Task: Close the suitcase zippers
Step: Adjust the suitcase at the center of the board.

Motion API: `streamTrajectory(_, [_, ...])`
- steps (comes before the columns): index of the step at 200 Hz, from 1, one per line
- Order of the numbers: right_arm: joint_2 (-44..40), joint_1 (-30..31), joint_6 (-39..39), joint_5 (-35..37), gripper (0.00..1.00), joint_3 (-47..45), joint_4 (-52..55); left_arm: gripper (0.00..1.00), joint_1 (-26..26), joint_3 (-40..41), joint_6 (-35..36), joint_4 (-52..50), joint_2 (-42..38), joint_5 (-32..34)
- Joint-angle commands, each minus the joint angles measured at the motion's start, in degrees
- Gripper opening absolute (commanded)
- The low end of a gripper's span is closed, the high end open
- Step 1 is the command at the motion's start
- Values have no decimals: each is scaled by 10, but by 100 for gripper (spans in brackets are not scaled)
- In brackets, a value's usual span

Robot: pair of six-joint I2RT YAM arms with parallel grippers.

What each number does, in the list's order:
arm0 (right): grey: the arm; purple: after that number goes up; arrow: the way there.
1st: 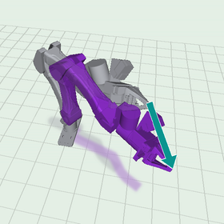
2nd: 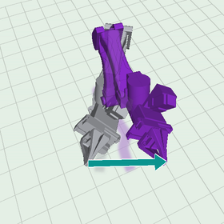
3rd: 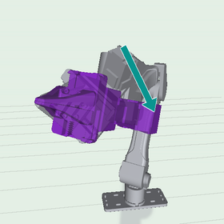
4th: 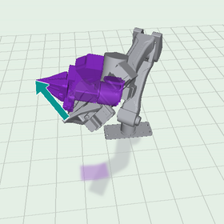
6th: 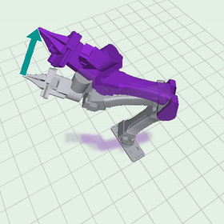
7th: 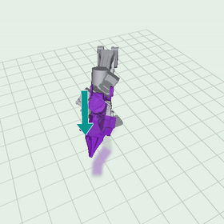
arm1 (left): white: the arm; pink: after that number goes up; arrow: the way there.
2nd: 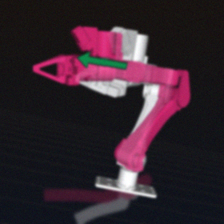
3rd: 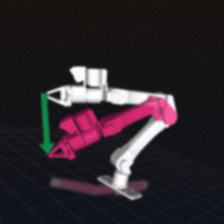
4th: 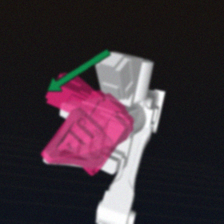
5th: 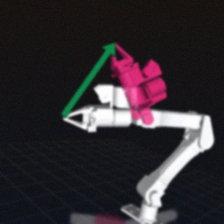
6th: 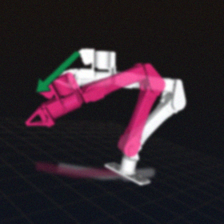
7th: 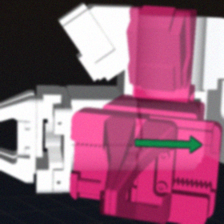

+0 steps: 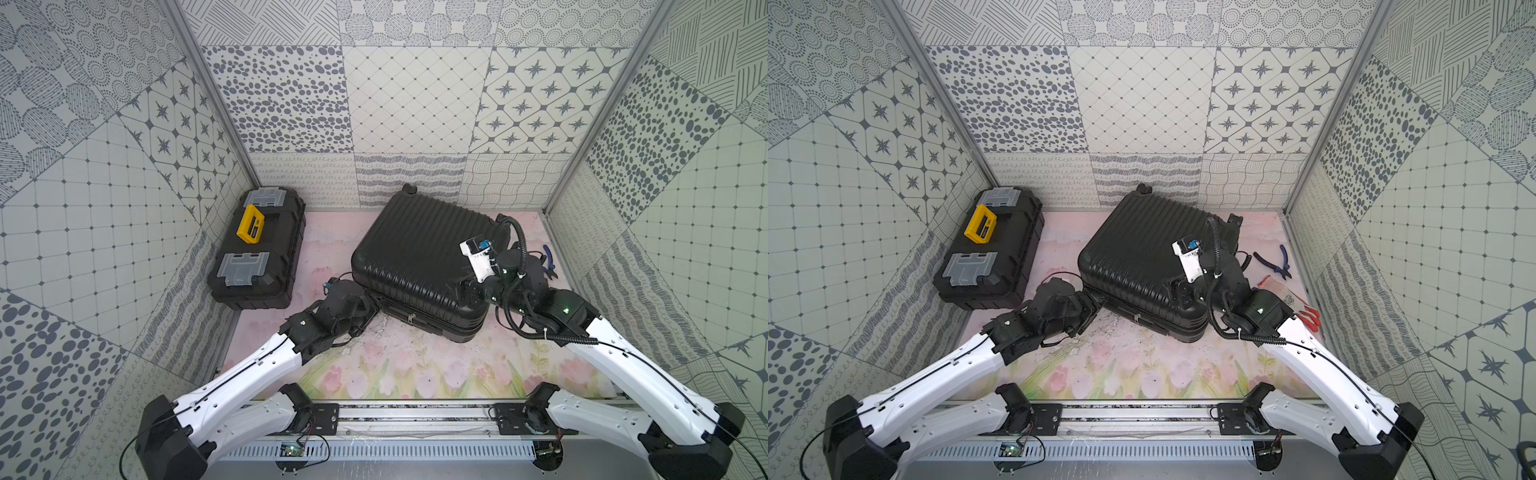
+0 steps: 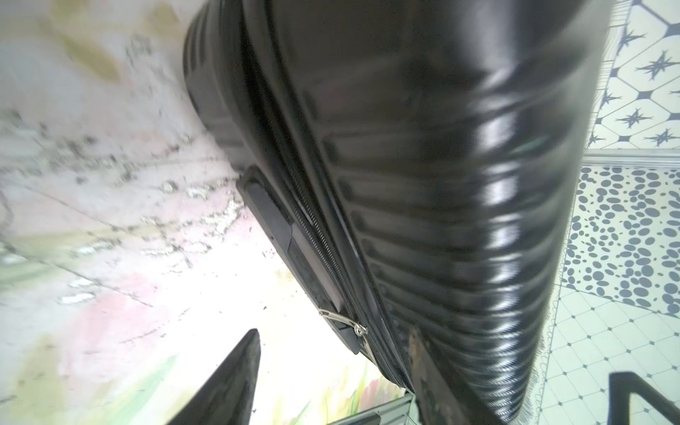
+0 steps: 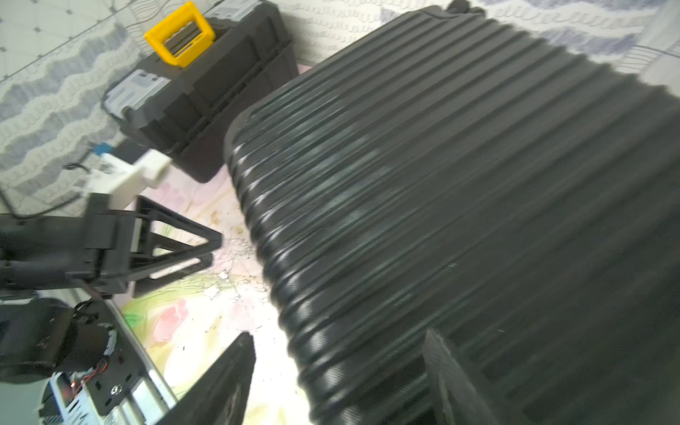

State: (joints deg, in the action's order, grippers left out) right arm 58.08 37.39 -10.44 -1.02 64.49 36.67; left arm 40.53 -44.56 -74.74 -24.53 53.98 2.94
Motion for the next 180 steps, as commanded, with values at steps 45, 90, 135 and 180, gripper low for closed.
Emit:
streamTrajectory(45, [8, -233, -61, -127, 84, 24, 43, 67, -182, -229, 515, -125, 141, -86])
streamTrajectory(90, [30, -331, -126, -235, 92, -8, -7, 67, -240, -342, 561, -71, 298, -234])
streamTrajectory(135, [72, -367, -104, -263, 94, -2, 8, 68, -252, -422, 599, -95, 419, -325])
streamTrajectory(180, [105, -374, -89, -283, 98, -6, 4, 68, -277, -473, 640, -136, 481, -339])
